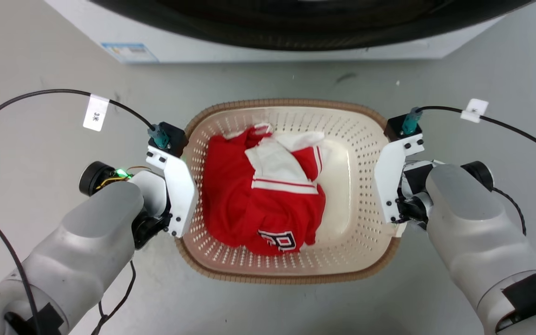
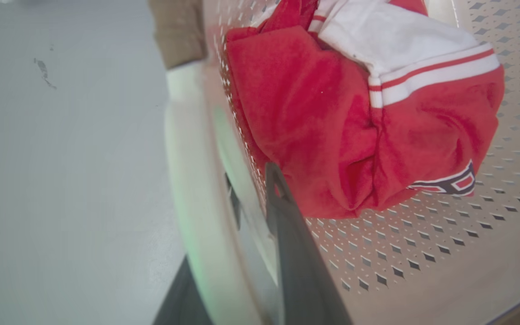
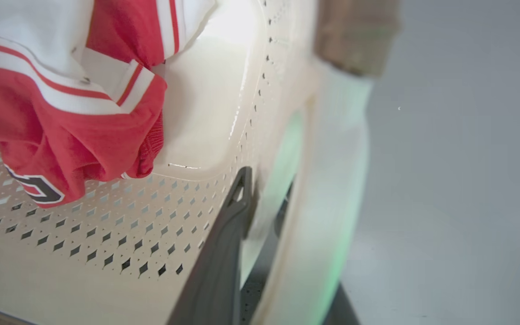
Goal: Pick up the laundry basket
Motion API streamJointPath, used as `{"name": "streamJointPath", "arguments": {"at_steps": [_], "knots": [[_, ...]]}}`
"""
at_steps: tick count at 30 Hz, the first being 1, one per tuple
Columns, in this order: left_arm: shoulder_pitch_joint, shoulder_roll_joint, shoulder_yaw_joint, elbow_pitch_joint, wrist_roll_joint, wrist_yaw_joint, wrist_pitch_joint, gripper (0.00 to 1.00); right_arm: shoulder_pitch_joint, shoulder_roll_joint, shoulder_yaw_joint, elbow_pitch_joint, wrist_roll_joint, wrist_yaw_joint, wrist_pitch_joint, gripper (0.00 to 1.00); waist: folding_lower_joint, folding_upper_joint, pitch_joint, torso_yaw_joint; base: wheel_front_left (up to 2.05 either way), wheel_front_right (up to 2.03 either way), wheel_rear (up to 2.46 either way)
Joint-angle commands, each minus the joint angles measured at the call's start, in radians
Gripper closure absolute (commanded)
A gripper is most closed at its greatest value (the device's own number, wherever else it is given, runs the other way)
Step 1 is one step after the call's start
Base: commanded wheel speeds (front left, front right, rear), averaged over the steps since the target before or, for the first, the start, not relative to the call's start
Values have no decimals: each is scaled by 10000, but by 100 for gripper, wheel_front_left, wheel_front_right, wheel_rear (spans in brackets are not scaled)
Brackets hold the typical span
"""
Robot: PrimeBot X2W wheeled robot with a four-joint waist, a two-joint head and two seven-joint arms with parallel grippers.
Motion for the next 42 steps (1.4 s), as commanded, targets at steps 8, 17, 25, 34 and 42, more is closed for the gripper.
{"name": "streamJointPath", "arguments": {"at_steps": [8,17,25,34,42], "knots": [[313,717,-320,-960,-684,-37,1605,100,354,-151,988,-547,853,-7,2144,100,0,0,-1993,-221,0,0,0],[762,1226,-384,-2312,-1389,-84,3778,100,692,-108,1574,-1151,2016,-4,3299,100,0,0,-3409,-290,0,0,0],[1179,1503,-397,-2764,-1701,-98,4793,100,874,-125,2043,-1060,2405,-5,4054,100,0,0,-4370,-408,0,0,0],[1615,1343,-391,-2629,-2399,-106,5119,100,1066,-97,2578,-1364,2816,-2,4509,100,0,0,-5249,-542,0,0,0],[1923,1284,-395,-2448,-2771,-106,5372,100,1256,-77,2836,-1301,3224,7,4796,100,0,0,-5876,-577,0,0,0]]}}
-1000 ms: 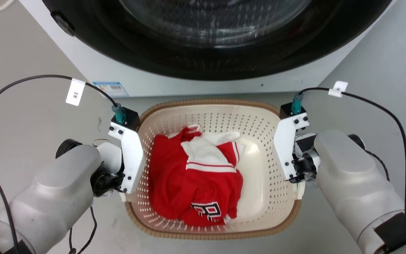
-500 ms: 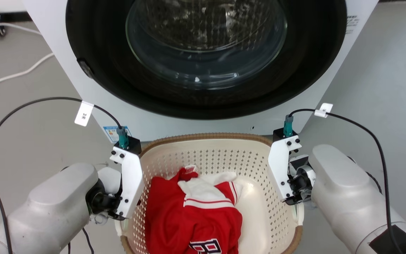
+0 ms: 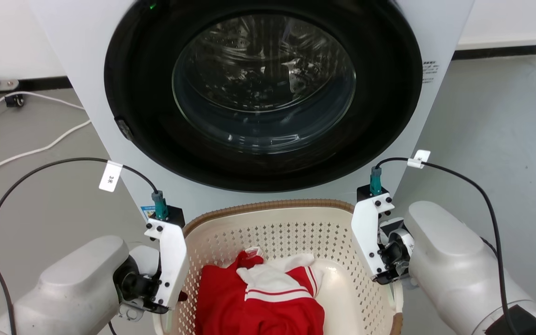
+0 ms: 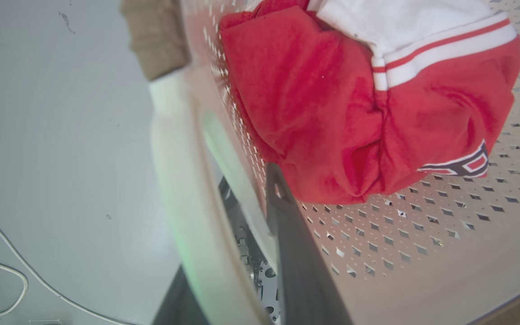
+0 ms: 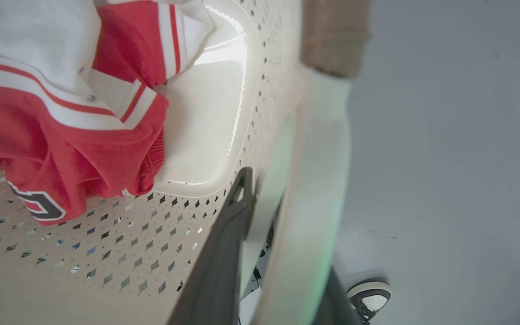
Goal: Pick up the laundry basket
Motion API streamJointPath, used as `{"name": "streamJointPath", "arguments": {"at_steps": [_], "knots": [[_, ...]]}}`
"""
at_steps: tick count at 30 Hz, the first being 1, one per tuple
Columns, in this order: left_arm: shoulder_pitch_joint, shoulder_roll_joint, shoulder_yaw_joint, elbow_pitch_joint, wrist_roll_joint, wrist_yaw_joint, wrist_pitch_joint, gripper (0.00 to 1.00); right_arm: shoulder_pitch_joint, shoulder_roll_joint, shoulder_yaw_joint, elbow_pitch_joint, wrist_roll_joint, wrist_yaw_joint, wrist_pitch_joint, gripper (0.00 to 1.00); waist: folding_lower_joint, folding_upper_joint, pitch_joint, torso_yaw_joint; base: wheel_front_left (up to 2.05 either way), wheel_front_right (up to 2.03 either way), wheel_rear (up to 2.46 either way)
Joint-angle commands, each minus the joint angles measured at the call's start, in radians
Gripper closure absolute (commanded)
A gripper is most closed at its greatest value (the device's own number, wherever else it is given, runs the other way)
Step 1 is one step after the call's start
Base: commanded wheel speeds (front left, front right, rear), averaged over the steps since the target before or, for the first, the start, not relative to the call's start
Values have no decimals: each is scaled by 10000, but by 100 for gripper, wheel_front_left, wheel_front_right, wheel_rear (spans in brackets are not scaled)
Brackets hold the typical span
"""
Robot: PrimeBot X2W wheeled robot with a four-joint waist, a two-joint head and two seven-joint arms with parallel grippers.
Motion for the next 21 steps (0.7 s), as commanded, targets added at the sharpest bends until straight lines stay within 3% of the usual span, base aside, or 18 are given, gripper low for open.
{"name": "streamJointPath", "arguments": {"at_steps": [1,21], "knots": [[184,-92,-100,-83,33,-193,214,100,13,7,71,-64,1,28,-56,100,2,0,-76,-4,0,0,0],[212,-186,-99,-74,80,-193,441,100,-91,7,299,171,559,28,-190,100,2,0,-137,26,0,0,0]]}}
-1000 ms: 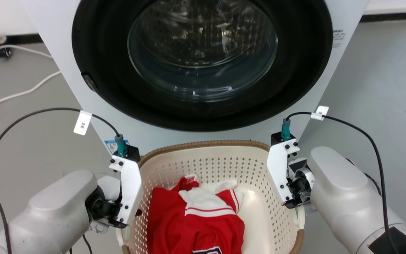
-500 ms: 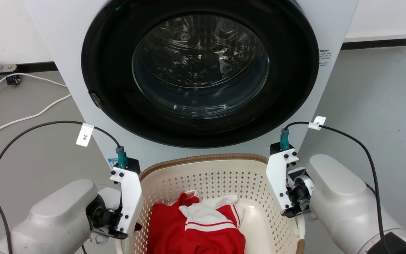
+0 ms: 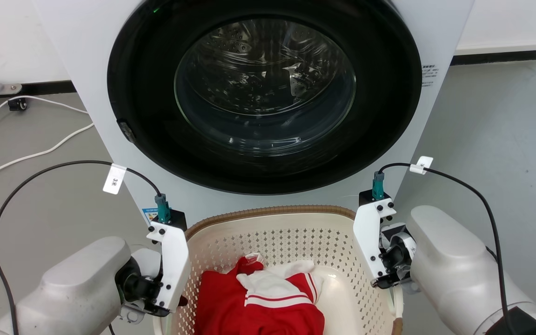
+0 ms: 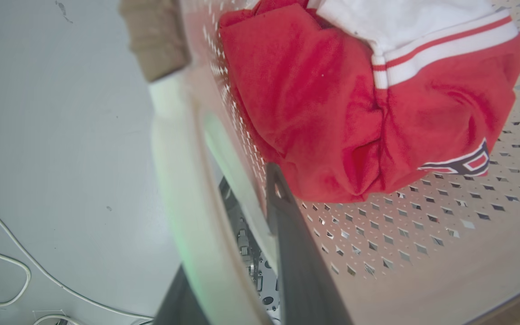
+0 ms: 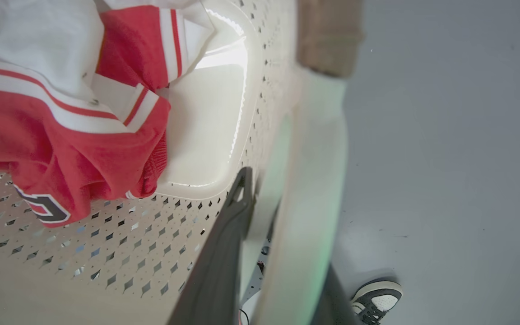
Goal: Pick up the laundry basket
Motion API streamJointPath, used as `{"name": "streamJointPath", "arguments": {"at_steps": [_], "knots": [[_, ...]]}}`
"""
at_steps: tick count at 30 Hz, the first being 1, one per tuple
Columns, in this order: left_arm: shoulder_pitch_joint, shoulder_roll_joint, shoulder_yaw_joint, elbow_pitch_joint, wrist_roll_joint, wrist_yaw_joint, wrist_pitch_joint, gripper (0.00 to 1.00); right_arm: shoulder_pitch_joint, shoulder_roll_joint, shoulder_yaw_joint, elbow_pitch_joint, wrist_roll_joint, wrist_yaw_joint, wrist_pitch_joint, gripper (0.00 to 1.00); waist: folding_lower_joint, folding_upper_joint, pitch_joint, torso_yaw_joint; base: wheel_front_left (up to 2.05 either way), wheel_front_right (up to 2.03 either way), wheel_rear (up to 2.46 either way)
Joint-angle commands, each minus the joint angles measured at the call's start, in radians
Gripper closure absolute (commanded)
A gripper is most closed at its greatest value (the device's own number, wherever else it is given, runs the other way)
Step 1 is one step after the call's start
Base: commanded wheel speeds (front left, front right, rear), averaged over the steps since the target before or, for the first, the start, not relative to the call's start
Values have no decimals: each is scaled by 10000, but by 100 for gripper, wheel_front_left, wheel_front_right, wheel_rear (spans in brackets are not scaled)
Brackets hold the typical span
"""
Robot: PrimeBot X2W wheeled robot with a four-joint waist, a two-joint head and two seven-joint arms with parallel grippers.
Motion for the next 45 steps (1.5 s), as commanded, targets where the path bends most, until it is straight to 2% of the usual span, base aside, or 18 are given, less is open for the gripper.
{"name": "streamJointPath", "arguments": {"at_steps": [1,45], "knots": [[152,-145,-93,-101,80,-191,110,100,-165,7,54,-56,-13,28,-107,100,0,0,5,-1,0,0,0],[-64,-213,-90,36,130,-191,201,100,-365,10,553,400,604,29,-334,100,0,0,69,9,0,0,0]]}}
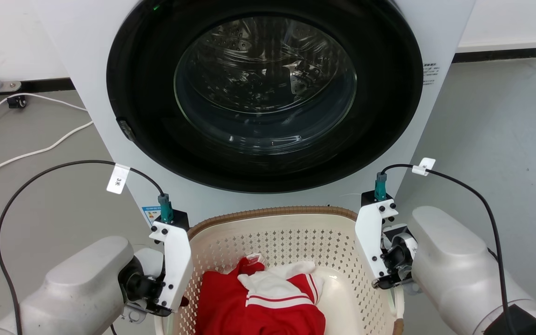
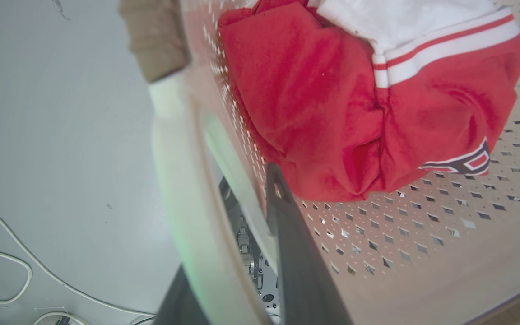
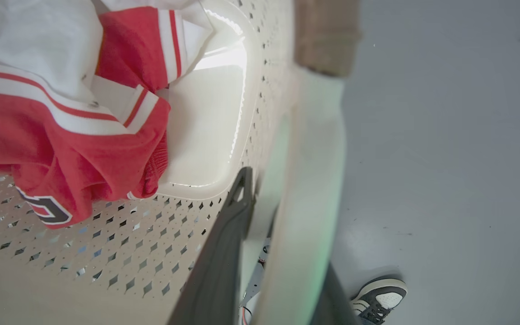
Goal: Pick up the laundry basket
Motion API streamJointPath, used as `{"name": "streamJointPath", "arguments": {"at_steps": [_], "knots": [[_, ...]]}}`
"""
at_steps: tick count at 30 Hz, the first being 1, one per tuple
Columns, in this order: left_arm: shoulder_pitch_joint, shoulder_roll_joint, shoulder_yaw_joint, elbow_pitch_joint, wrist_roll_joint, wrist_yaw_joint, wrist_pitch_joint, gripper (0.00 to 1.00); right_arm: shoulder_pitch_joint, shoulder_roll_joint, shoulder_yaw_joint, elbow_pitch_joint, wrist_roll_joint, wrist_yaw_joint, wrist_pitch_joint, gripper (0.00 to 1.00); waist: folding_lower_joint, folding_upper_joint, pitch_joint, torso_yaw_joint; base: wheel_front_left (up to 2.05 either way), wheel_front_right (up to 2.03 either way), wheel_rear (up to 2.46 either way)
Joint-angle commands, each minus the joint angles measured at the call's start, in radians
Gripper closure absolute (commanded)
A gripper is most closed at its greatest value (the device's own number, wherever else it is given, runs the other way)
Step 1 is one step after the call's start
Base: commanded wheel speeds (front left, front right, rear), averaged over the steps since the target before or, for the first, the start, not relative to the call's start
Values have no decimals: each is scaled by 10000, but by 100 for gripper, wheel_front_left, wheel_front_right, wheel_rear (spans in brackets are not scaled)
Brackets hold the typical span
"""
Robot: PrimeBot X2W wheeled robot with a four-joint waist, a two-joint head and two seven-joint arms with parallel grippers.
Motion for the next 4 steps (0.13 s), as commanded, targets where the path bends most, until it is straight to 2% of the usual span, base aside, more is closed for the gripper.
{"name": "streamJointPath", "arguments": {"at_steps": [1,4], "knots": [[-38,-81,-83,-89,45,-189,113,100,-194,14,38,-43,-4,29,-99,100,0,0,2,-1,0,0,0],[-52,-78,-83,-98,50,-189,127,100,-202,14,68,-20,49,29,-99,100,0,0,2,3,0,0,0]]}}
